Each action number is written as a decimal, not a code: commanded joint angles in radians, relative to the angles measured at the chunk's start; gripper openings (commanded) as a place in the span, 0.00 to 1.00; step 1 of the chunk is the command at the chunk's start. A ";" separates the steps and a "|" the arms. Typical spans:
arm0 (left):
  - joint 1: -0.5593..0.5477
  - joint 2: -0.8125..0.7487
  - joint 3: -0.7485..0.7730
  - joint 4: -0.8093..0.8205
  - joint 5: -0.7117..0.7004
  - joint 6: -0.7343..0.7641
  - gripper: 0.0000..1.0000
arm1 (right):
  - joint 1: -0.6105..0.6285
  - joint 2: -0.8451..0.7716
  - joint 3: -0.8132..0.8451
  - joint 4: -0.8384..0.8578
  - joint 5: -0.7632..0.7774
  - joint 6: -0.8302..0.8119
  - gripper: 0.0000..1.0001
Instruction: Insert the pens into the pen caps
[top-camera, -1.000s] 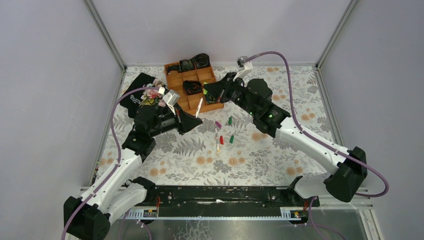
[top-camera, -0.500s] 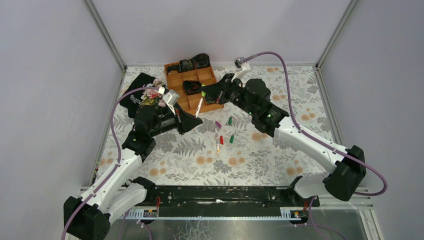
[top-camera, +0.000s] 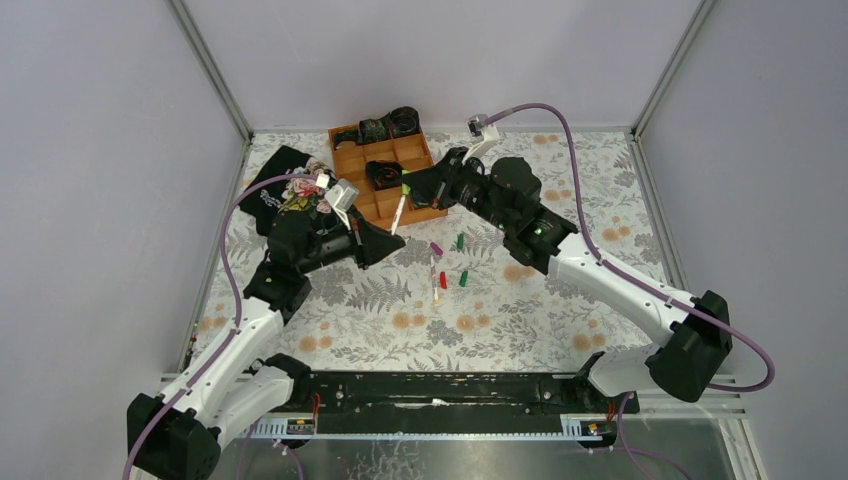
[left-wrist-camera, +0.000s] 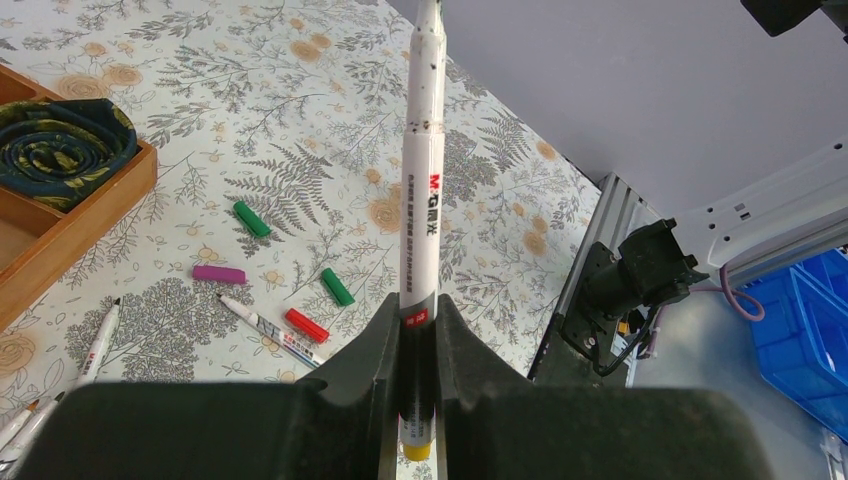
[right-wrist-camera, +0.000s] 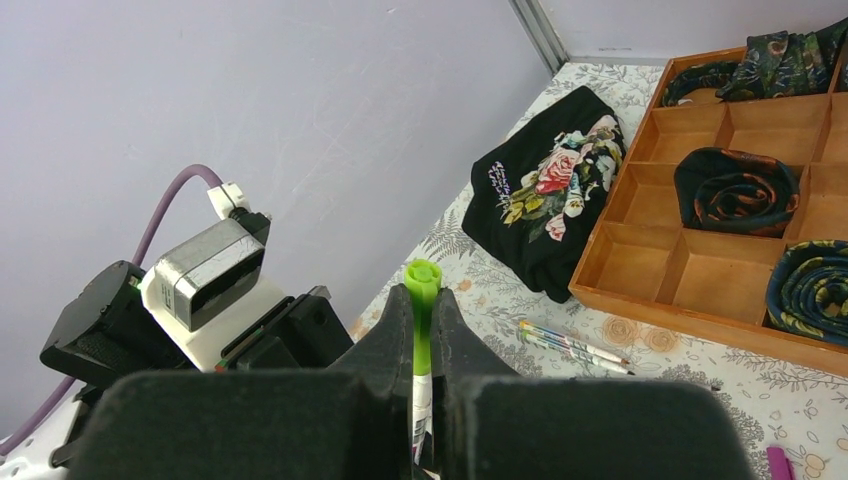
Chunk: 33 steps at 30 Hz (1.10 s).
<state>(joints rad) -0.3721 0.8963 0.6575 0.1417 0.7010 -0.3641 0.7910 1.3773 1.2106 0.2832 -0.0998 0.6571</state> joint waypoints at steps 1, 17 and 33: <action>0.003 -0.020 -0.010 0.081 0.008 -0.014 0.00 | -0.003 -0.009 0.002 0.068 -0.044 0.016 0.00; 0.002 -0.036 -0.025 0.119 0.013 -0.037 0.00 | -0.003 -0.019 -0.064 0.117 -0.048 0.006 0.00; 0.002 -0.020 -0.053 0.245 -0.016 -0.142 0.00 | 0.029 -0.029 -0.145 0.197 -0.071 0.053 0.00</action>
<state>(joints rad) -0.3721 0.8806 0.6121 0.2100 0.6994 -0.4496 0.7929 1.3743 1.0931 0.4438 -0.1417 0.6956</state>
